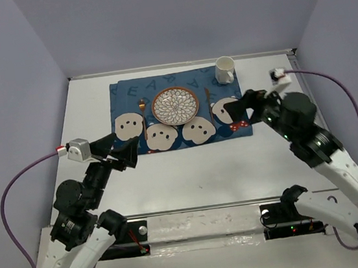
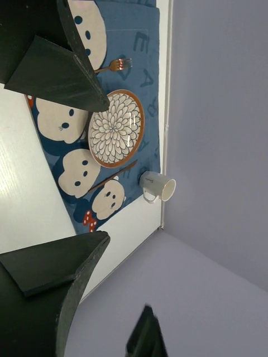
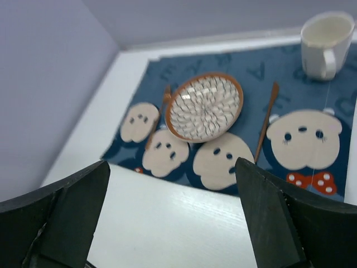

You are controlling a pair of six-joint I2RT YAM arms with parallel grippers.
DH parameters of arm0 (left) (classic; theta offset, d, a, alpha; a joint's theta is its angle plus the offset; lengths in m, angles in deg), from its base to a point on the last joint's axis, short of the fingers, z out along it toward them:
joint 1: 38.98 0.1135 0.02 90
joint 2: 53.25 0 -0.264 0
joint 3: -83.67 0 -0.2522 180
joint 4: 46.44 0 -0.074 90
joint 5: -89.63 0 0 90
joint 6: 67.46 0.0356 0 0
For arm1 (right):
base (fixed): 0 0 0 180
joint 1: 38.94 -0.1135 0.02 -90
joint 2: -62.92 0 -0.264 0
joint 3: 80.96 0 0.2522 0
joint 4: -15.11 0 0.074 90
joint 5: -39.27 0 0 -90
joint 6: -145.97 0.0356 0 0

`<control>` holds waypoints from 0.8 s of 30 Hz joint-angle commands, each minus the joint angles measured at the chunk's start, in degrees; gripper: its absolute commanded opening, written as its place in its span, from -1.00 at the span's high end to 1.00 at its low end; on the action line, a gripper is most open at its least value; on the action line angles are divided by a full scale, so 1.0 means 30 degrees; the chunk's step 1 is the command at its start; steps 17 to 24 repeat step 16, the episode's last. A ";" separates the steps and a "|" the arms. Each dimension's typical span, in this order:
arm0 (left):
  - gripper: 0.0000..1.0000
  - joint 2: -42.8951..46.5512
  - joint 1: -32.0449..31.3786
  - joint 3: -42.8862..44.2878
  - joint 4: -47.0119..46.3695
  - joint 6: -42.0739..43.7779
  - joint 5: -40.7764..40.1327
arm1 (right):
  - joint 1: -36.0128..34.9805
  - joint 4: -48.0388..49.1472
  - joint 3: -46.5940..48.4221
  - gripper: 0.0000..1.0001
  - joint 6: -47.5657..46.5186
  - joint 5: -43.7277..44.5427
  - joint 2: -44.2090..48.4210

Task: Set the dinner table for one person

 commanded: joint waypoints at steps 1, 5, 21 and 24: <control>-0.98 -0.0417 0.0134 0.1144 -0.0784 0.1050 0.0264 | 0.0088 0.2870 -0.3263 -0.99 0.0077 -0.0182 0.5745; -0.98 -0.0741 0.0105 0.1964 -0.0315 0.1198 -0.0001 | 0.0088 0.2696 -0.5195 -0.99 0.0281 0.0342 0.9851; -0.98 -0.0653 0.0134 0.1848 -0.0549 0.1052 0.0966 | 0.0088 0.2666 -0.5292 -0.99 0.0927 0.0111 0.9450; -0.98 -0.0653 0.0134 0.1848 -0.0549 0.1052 0.0966 | 0.0088 0.2666 -0.5292 -0.99 0.0927 0.0111 0.9450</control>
